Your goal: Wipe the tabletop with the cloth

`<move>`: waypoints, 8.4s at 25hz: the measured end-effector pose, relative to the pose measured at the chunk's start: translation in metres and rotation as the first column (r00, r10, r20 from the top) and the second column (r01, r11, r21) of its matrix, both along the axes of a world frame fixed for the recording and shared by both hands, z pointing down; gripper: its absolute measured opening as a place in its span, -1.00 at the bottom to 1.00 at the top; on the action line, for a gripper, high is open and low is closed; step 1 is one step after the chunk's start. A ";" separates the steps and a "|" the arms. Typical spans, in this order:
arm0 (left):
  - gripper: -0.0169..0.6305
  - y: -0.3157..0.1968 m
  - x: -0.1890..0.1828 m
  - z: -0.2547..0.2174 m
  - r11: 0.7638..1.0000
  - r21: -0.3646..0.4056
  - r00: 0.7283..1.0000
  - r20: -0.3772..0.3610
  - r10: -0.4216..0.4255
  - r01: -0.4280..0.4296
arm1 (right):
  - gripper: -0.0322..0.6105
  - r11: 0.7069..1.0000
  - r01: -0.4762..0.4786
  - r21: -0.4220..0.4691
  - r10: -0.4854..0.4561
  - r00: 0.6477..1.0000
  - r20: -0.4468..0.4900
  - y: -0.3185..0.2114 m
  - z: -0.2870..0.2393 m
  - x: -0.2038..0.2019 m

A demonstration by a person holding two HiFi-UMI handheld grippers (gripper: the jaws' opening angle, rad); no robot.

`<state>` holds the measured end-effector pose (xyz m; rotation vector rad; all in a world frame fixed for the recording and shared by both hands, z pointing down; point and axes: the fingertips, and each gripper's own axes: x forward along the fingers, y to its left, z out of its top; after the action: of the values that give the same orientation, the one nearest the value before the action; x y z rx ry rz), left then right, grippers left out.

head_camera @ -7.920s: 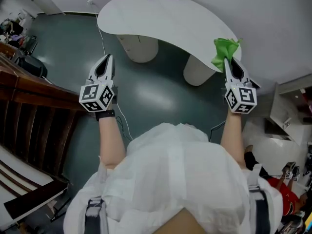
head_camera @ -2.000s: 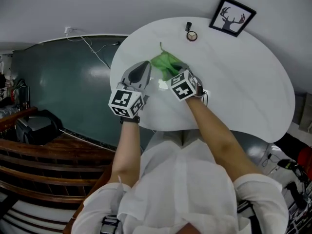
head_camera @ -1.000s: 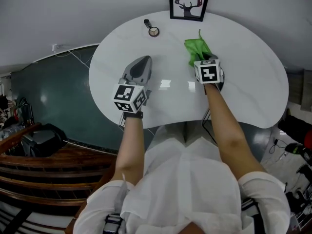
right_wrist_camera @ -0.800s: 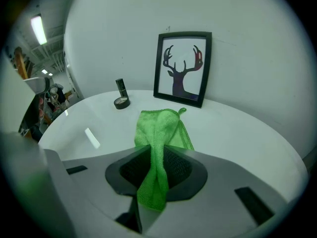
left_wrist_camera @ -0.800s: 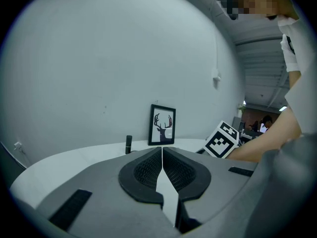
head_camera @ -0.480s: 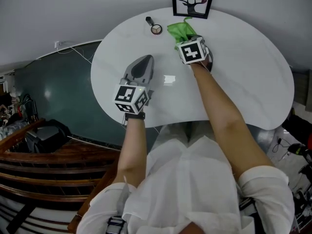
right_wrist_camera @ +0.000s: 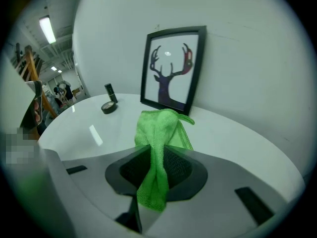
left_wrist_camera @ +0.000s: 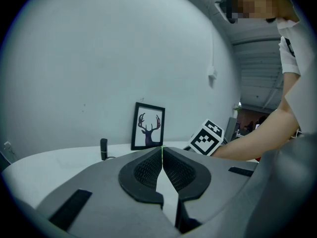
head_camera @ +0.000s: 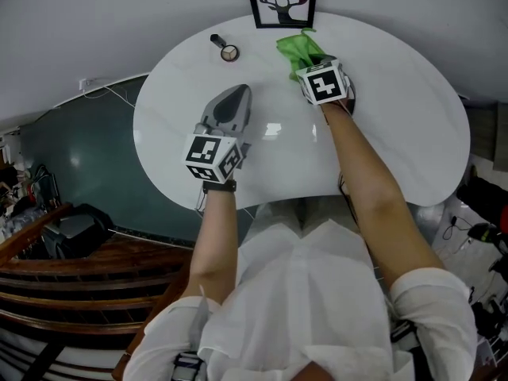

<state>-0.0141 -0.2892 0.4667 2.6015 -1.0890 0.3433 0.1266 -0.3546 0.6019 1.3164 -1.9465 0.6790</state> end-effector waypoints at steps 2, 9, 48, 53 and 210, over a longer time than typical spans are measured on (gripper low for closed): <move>-0.89 0.000 0.017 -0.001 1.000 0.001 1.000 -0.002 0.018 -0.018 | -0.68 0.999 -0.038 0.025 0.039 0.999 -0.010 0.003 -0.003 0.036; -0.89 0.000 0.071 0.000 0.997 -0.002 0.997 -0.006 0.074 -0.074 | -0.68 0.976 -0.214 0.031 0.215 0.975 -0.048 0.018 -0.001 0.160; -0.89 0.025 0.186 0.007 0.987 -0.017 0.987 0.009 0.161 -0.161 | -0.68 0.801 -0.598 0.005 0.587 0.785 -0.201 0.188 0.003 0.478; -0.89 0.034 0.171 0.005 0.986 -0.014 0.986 0.016 0.166 -0.166 | -0.68 0.783 -0.622 0.013 0.610 0.764 -0.212 0.212 0.004 0.459; -0.89 0.211 -0.061 0.028 0.996 -0.093 0.995 0.095 0.001 0.008 | -0.68 0.979 -0.184 -0.089 0.176 0.980 -0.092 0.332 0.020 0.047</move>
<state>-0.0751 -0.0778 0.4948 2.5232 -1.0805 0.5095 0.1734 -0.0230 0.6215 1.4489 -1.7207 0.7832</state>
